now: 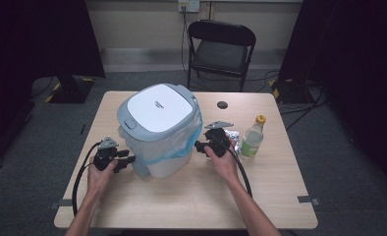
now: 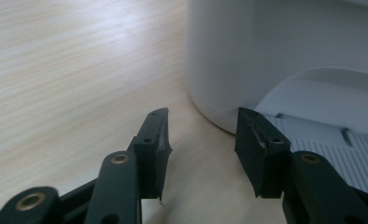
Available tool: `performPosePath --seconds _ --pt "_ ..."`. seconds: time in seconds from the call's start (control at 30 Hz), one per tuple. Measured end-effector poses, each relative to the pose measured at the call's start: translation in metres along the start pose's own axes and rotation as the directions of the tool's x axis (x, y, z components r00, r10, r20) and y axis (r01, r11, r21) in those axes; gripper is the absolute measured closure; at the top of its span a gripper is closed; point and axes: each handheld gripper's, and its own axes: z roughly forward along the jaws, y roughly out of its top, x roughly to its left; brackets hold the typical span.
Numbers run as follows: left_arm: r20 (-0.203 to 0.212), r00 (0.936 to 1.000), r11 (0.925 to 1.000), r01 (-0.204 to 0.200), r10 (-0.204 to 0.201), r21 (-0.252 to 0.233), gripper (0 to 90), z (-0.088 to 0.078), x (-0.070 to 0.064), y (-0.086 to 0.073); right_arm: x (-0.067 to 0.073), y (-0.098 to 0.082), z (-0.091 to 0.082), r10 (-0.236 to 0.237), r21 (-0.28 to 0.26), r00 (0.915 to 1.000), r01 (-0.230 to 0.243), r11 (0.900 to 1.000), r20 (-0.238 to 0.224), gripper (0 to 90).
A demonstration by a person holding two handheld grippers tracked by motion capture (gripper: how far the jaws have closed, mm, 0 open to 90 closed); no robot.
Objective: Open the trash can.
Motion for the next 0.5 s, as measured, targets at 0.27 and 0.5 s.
performPosePath --seconds 0.27,0.5 --pt "-0.038 0.9964 0.9964 0.074 -0.076 -0.041 43.7 -0.001 0.014 0.000 0.000 0.001 0.002 -0.014 -0.001 0.9990 0.014 1.000 0.042 30.6" --pt "-0.069 0.9909 0.9890 0.108 -0.115 -0.101 41.7 0.005 0.027 0.031 0.009 -0.009 -0.010 -0.021 0.019 0.9998 0.021 1.000 0.004 28.3"
